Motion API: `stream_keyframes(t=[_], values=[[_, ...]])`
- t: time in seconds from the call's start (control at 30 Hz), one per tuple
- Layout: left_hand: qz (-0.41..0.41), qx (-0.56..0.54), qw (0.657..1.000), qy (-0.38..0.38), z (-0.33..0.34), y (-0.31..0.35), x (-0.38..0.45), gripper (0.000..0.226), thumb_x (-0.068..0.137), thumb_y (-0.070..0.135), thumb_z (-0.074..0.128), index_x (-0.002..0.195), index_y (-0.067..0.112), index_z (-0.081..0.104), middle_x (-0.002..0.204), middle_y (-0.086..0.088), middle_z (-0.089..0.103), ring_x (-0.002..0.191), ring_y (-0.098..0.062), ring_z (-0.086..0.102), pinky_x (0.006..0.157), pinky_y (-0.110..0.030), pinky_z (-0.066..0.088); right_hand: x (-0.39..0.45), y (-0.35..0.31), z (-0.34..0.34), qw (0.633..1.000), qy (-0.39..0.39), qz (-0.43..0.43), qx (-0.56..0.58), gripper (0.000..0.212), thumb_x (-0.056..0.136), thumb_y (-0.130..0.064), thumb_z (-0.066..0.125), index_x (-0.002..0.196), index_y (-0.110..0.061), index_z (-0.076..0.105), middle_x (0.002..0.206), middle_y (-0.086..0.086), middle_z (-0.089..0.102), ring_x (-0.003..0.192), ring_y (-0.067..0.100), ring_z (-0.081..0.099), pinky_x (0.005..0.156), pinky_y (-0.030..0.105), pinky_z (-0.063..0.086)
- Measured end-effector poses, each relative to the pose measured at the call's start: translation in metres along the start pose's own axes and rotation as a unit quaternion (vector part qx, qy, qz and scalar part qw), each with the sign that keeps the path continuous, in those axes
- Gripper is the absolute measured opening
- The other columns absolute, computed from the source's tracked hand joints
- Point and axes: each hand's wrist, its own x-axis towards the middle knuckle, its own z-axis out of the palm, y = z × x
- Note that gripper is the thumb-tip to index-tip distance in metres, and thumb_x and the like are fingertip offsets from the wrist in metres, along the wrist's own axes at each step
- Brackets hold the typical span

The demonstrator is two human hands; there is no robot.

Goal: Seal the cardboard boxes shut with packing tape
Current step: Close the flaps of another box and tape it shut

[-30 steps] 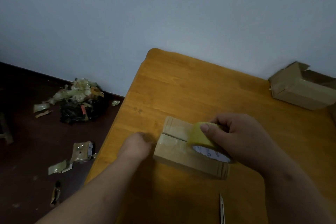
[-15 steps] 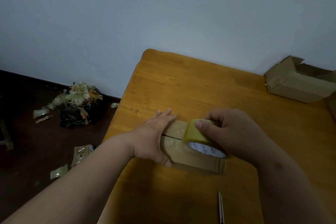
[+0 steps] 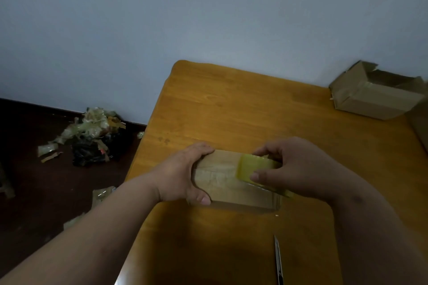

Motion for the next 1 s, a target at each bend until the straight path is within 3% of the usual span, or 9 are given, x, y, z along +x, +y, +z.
stream_keyframes(t=[0.17,0.23,0.37,0.5,0.63,0.8,0.9,1.0], values=[[-0.017,-0.018,1.0,0.0,0.001,0.0,-0.001,0.113,0.055,0.031,0.095,0.147,0.032,0.03,0.138,0.027,0.031,0.128,-0.006,0.036,0.11,-0.026,0.032,0.0,0.004,-0.013,0.994,-0.062,0.026,-0.088,0.021,0.089,-0.037,0.067,0.099,-0.018,0.07,0.085,0.0,0.069,0.075,0.013,0.064,0.072,0.037,0.055],[-0.036,-0.026,0.999,0.012,-0.005,-0.005,-0.005,0.113,0.054,0.029,0.096,0.145,0.035,0.03,0.133,0.029,0.034,0.124,-0.006,0.038,0.108,-0.027,0.035,-0.005,0.024,-0.027,0.988,-0.044,0.079,-0.122,0.021,0.089,-0.035,0.065,0.09,-0.015,0.07,0.081,0.006,0.068,0.07,0.016,0.062,0.066,0.036,0.055],[-0.07,-0.002,0.997,0.043,-0.018,-0.011,-0.016,0.117,0.051,0.034,0.096,0.145,0.038,0.028,0.129,0.025,0.038,0.119,-0.005,0.04,0.095,-0.017,0.035,-0.028,0.069,-0.053,0.979,0.037,0.149,-0.133,0.023,0.089,-0.036,0.065,0.077,-0.017,0.067,0.073,0.006,0.063,0.066,0.017,0.057,0.055,0.027,0.039],[-0.051,0.018,0.998,0.036,-0.005,0.01,-0.008,0.117,0.055,0.032,0.095,0.149,0.03,0.027,0.134,0.026,0.03,0.128,-0.005,0.033,0.109,-0.022,0.029,-0.036,0.074,-0.042,0.991,0.053,0.108,-0.058,0.025,0.088,-0.037,0.067,0.084,-0.013,0.072,0.08,0.01,0.068,0.072,0.021,0.062,0.058,0.031,0.041],[-0.05,0.047,0.997,0.038,0.0,0.016,0.0,0.119,0.056,0.035,0.094,0.152,0.025,0.024,0.138,0.025,0.022,0.129,0.001,0.024,0.108,-0.017,0.018,-0.032,0.081,-0.033,0.993,0.067,0.097,-0.01,0.021,0.09,-0.034,0.066,0.086,-0.015,0.07,0.079,0.008,0.066,0.074,0.021,0.061,0.062,0.034,0.043],[-0.049,0.05,0.997,0.043,0.003,0.015,-0.001,0.122,0.056,0.036,0.094,0.153,0.024,0.022,0.144,0.023,0.023,0.13,0.002,0.021,0.109,-0.016,0.016,-0.014,0.101,-0.009,0.981,0.131,0.14,-0.037,0.019,0.093,-0.039,0.06,0.09,-0.02,0.059,0.086,0.001,0.06,0.077,0.016,0.056,0.06,0.031,0.041],[-0.054,0.046,0.997,0.043,0.004,0.016,-0.001,0.121,0.057,0.034,0.094,0.153,0.025,0.021,0.147,0.021,0.021,0.131,0.003,0.02,0.11,-0.016,0.015,0.001,0.118,0.021,0.97,0.13,0.194,-0.066,0.017,0.095,-0.04,0.056,0.098,-0.024,0.051,0.101,0.001,0.062,0.092,0.022,0.06,0.074,0.034,0.048],[-0.057,0.032,0.997,0.042,0.004,0.016,-0.001,0.12,0.058,0.031,0.094,0.153,0.026,0.021,0.144,0.024,0.019,0.13,0.005,0.018,0.107,-0.012,0.013,0.01,0.138,0.061,0.961,0.131,0.223,-0.101,0.023,0.093,-0.036,0.058,0.115,-0.028,0.054,0.115,-0.002,0.063,0.108,0.022,0.061,0.09,0.036,0.048]])
